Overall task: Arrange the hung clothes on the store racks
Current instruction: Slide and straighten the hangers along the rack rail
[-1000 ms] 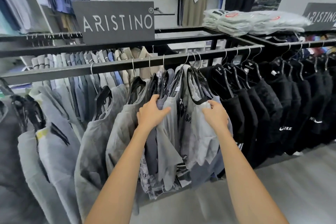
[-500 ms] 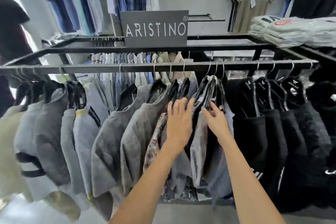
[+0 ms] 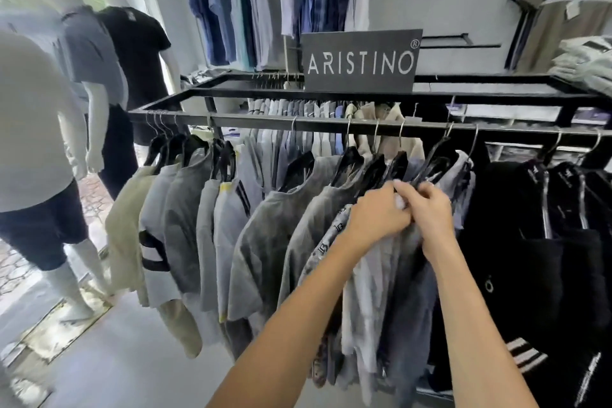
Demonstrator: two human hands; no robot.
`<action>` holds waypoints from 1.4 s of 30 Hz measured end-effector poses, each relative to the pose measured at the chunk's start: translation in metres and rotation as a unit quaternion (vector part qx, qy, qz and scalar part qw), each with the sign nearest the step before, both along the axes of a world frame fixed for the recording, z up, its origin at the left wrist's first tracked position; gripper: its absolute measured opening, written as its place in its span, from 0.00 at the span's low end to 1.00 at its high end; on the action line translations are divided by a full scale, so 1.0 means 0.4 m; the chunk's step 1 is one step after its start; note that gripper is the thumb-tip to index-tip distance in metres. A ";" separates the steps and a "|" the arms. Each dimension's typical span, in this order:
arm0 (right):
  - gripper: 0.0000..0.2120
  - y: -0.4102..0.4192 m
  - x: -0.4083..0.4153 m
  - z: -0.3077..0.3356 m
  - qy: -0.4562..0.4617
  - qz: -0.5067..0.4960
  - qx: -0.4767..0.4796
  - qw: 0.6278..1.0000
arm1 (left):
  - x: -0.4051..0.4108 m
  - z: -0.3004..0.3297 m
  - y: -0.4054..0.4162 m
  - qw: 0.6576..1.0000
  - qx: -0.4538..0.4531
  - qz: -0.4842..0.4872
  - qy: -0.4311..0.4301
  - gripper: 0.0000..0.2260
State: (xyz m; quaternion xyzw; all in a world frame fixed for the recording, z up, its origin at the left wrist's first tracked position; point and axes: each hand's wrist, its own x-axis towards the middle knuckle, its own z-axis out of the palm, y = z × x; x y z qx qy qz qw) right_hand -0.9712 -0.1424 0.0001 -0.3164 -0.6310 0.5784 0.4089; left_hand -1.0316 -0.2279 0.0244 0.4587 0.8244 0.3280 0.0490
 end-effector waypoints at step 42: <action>0.29 -0.134 -0.041 -0.051 -0.349 -0.363 0.218 0.836 | -0.248 0.077 -0.252 0.998 -0.027 -0.046 -0.018 0.09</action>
